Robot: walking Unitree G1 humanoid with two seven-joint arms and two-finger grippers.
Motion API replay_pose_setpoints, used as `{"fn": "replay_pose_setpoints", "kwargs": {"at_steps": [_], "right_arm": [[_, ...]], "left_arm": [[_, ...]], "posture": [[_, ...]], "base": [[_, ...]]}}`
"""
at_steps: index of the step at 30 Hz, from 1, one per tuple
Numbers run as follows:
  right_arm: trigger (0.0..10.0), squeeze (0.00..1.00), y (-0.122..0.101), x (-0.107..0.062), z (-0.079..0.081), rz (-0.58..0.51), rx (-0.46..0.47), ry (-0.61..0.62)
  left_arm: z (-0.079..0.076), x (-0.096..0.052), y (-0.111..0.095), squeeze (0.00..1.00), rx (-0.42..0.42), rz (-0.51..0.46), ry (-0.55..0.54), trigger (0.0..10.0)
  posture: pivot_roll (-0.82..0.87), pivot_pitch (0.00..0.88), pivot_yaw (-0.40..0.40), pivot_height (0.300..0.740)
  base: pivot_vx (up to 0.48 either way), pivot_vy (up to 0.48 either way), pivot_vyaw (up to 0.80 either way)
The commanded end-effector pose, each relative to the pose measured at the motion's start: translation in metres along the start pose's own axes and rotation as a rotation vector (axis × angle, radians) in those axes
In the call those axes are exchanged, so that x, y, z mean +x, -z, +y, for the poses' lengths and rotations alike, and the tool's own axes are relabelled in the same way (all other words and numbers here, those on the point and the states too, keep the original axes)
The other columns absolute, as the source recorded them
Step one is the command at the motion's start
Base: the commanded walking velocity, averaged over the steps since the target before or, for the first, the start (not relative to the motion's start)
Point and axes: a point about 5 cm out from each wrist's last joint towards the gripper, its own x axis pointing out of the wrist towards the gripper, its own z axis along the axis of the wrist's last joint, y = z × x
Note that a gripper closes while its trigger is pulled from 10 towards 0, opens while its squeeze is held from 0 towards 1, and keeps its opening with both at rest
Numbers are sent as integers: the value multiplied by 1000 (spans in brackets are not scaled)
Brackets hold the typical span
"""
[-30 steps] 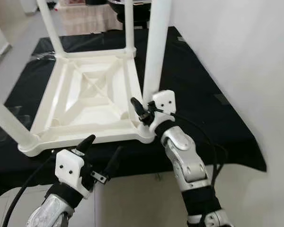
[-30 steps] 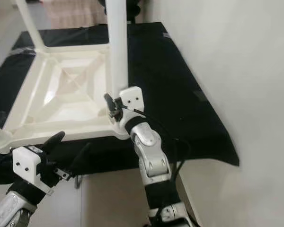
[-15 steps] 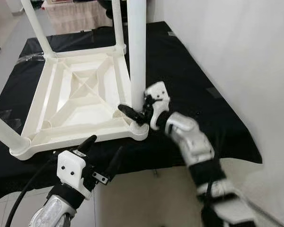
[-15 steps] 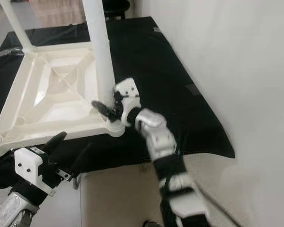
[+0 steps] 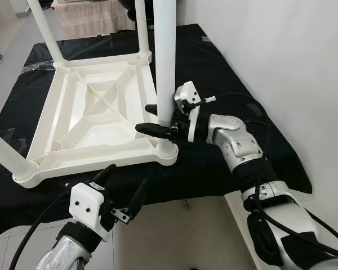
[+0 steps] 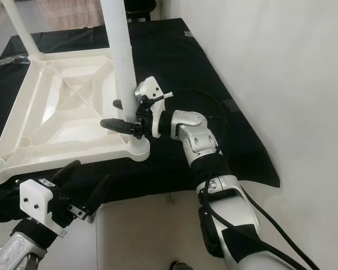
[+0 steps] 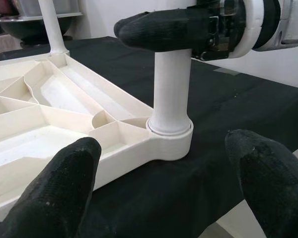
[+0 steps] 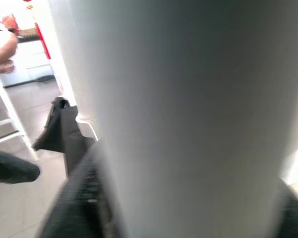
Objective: Building children table
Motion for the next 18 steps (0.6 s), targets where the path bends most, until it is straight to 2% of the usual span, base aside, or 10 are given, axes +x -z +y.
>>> {"fn": "replay_pose_setpoints", "kwargs": {"at_steps": [1, 5, 7, 11, 12, 13, 14, 15, 16, 18], "right_arm": [[0, 0, 5, 5, 7, 2, 17, -92], [0, 0, 8, 2, 5, 13, 24, -92], [0, 0, 14, -10, -2, 57, 4, -2], [0, 0, 17, -16, -5, 78, -5, 35], [0, 0, 25, -29, -8, 120, -4, 124], [0, 0, 40, -40, -10, 167, 59, 294], [0, 0, 40, -40, -10, 167, 59, 294], [0, 0, 65, -43, 1, 203, 141, 604], [0, 0, 65, -43, 1, 203, 141, 604], [0, 0, 91, -42, 35, 244, 236, 913]], "left_arm": [[-2, -2, 2, 0, -8, 9, -3, 10000], [-2, -2, 1, 0, -9, 8, -2, 10000], [-2, -2, 1, 0, -7, 7, -3, 10000], [-2, -2, 1, 0, -7, 7, -4, 10000], [-2, -2, 0, 0, -6, 6, -4, 10000], [-2, -3, -1, 0, -5, 5, -5, 10000], [-2, -3, -1, 0, -5, 5, -5, 10000], [0, -3, -2, 0, -4, 3, -6, 10000], [0, -3, -2, 0, -4, 3, -6, 10000], [2, -3, -3, 0, -2, 3, -6, 10000]], "posture": [[68, 193, -2, 740], [69, 196, 0, 740], [71, 200, 1, 740], [71, 200, 1, 740], [71, 202, -1, 740], [67, 219, -12, 740], [67, 219, -12, 740], [52, 230, -2, 740], [52, 230, -2, 740], [53, 228, 9, 740]], "base": [[0, 0, 0], [0, 0, 0], [0, 0, 0], [0, 0, 0], [0, 0, 0], [0, 0, 0], [0, 0, 0], [0, 0, 0], [0, 0, 0], [0, 0, 0]]}}
